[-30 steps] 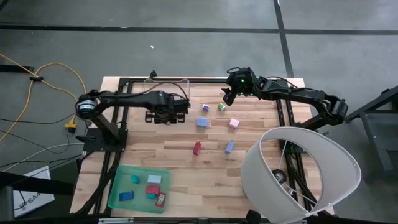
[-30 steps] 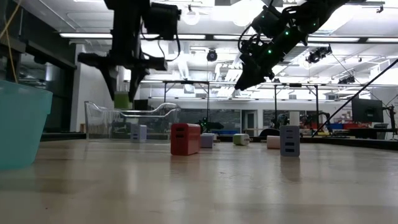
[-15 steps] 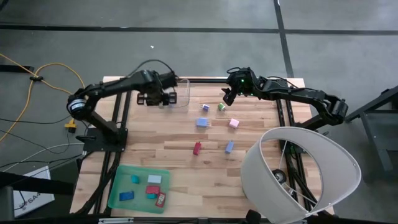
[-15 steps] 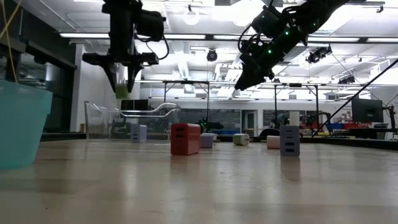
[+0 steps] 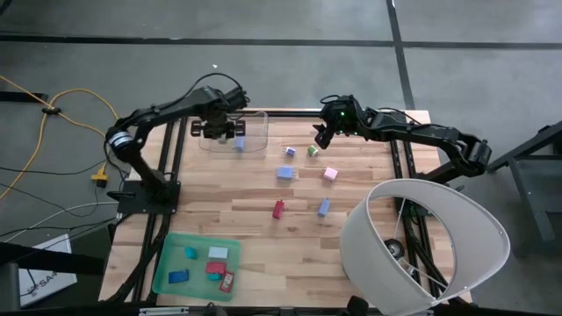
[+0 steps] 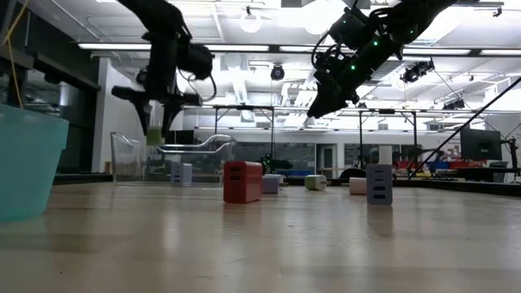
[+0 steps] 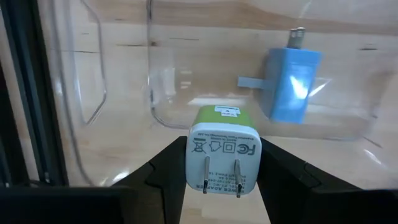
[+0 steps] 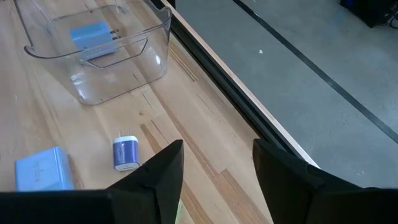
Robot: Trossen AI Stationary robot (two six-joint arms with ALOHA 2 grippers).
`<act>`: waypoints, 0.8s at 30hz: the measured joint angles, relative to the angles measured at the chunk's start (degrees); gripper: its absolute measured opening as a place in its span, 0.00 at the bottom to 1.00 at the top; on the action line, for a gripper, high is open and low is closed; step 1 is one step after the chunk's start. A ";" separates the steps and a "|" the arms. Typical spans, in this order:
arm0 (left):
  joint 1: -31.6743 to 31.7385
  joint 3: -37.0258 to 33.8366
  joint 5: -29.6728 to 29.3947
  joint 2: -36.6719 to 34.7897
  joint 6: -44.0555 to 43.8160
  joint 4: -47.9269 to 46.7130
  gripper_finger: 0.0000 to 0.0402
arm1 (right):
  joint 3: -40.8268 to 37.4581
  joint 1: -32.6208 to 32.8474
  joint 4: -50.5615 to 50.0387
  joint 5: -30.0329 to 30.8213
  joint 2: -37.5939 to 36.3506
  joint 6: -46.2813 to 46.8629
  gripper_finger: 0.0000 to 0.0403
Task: Pick & Place Office items
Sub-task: Put the left green charger adapter into the transparent bin
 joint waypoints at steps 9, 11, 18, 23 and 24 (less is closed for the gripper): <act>0.83 0.00 0.05 7.94 3.18 4.71 0.41 | 0.00 -0.01 0.00 0.00 0.00 0.00 0.45; 1.18 0.00 0.39 8.96 3.42 5.58 0.41 | 0.00 -0.02 0.00 0.00 0.00 0.00 0.45; 2.27 -0.02 1.40 10.82 3.45 6.64 0.42 | 0.00 0.00 0.02 0.00 0.00 0.00 0.45; 2.57 -0.04 1.77 11.19 3.45 6.75 0.42 | 0.00 -0.01 -0.01 0.00 0.00 0.00 0.45; 2.57 -0.04 1.77 11.19 3.46 6.77 0.42 | 0.00 -0.02 0.00 0.00 0.00 0.00 0.45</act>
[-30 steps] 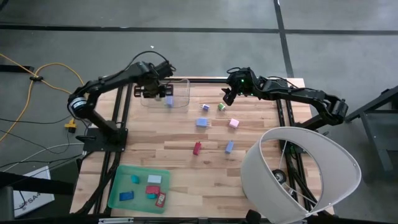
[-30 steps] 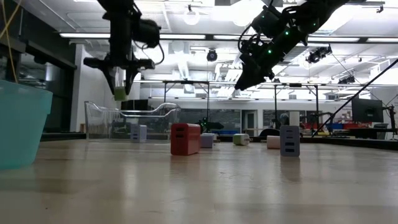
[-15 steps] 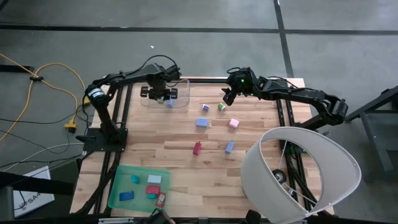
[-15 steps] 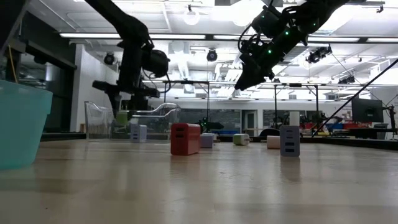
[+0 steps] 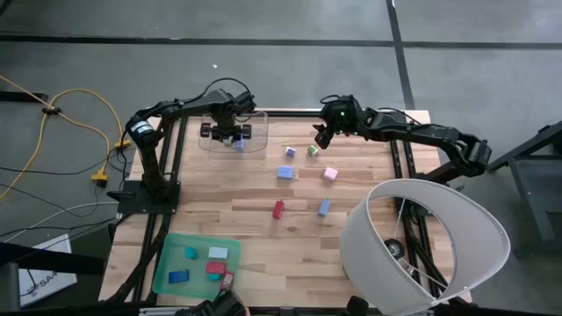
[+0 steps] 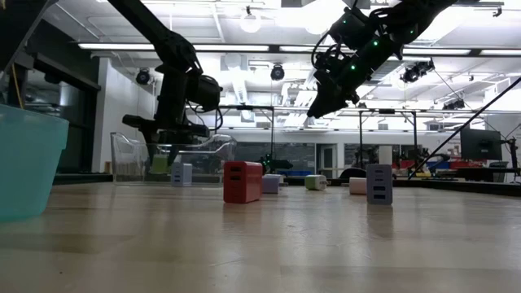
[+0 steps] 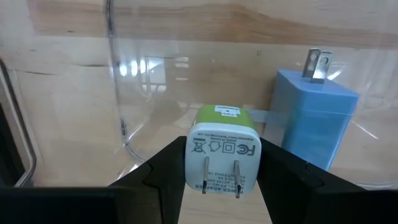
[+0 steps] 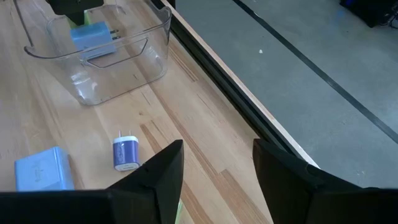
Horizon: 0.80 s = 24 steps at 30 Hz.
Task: Pick & Place Office items
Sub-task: Put the left green charger adapter into the transparent bin
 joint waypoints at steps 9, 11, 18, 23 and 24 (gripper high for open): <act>-0.02 -0.24 -0.06 0.00 0.23 0.73 0.42 | 0.00 0.00 0.00 0.00 0.00 0.00 0.45; -0.02 -0.24 -0.08 0.00 0.17 1.03 0.42 | 0.00 0.00 0.00 0.00 0.00 0.00 0.45; 0.36 -0.33 -0.17 0.30 0.03 1.06 0.42 | 0.00 0.00 0.00 0.00 0.00 0.00 0.45; 0.99 -0.61 0.30 2.13 0.01 1.06 0.42 | 0.00 0.02 0.01 -0.01 0.00 0.00 0.45; 1.19 -0.61 0.71 2.48 0.01 1.17 0.42 | 0.00 0.01 0.00 -0.01 0.00 0.00 0.45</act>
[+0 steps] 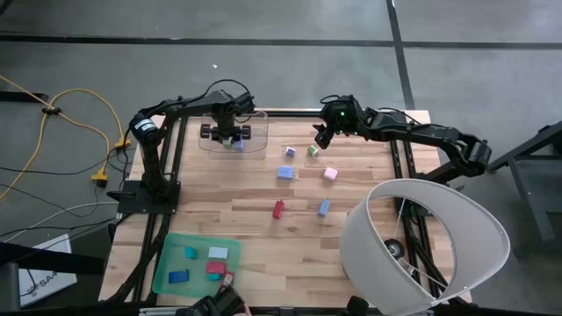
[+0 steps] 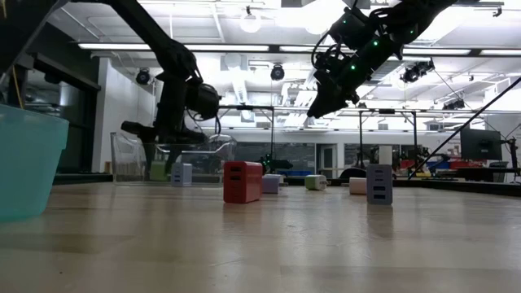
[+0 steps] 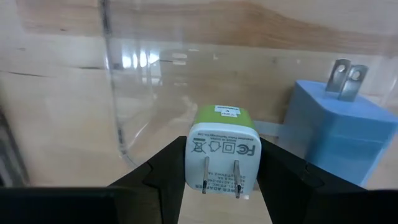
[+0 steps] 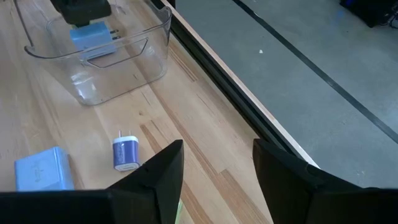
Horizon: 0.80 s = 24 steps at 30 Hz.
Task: Pick & Place Office items
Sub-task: Put the left green charger adapter into the transparent bin, then put the red charger adapter into the transparent bin
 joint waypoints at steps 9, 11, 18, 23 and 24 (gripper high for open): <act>0.45 -0.04 0.61 0.10 0.22 0.37 0.42 | 0.00 0.00 0.00 0.00 0.00 0.00 0.45; 0.45 -0.04 0.61 0.10 0.23 0.34 0.42 | 0.00 0.01 0.00 0.01 0.00 0.00 0.45; 0.45 -0.03 0.61 0.10 0.97 0.33 0.43 | 0.00 0.00 0.00 0.01 0.00 0.00 0.45; 0.45 -0.02 0.61 0.08 1.33 0.30 0.51 | 0.00 0.01 0.00 0.01 0.00 0.00 0.45; 0.45 -0.02 0.61 0.08 1.33 0.30 0.52 | 0.00 -0.01 0.00 0.01 0.00 0.00 0.45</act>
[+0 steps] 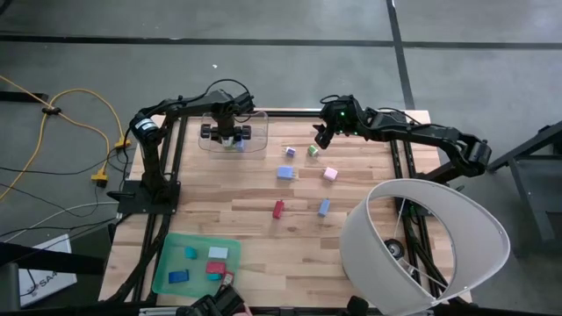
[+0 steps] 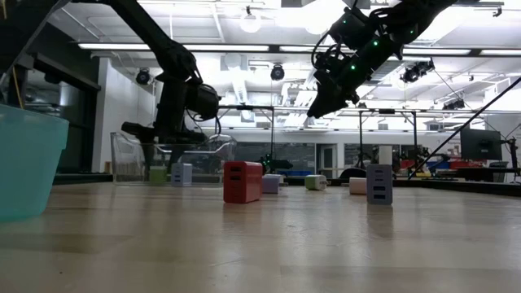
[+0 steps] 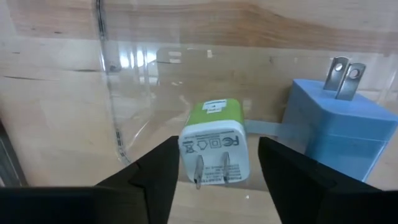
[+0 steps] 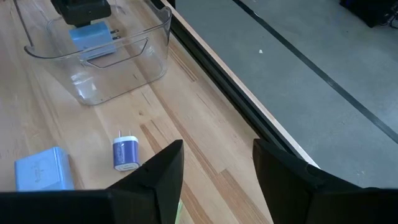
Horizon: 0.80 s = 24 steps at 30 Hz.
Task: Pick & Place Office items
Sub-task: Put the red charger adapter into the transparent bin
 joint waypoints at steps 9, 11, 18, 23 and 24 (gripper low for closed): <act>0.00 0.00 0.00 0.00 0.13 -0.15 0.59 | 0.00 0.01 0.00 -0.01 0.00 0.00 0.45; 0.00 0.00 0.00 0.00 0.11 -0.36 0.59 | 0.00 0.01 0.00 -0.01 0.00 0.00 0.45; 0.03 0.00 0.00 -0.13 0.11 -0.72 0.59 | 0.00 0.00 0.00 0.00 0.00 0.00 0.45; 0.95 0.13 0.11 -1.87 0.09 -2.83 0.59 | 0.00 0.00 0.00 0.00 0.00 0.00 0.45; 1.12 0.13 0.11 -2.38 0.07 -3.34 0.59 | 0.00 0.02 0.00 0.00 0.00 0.00 0.45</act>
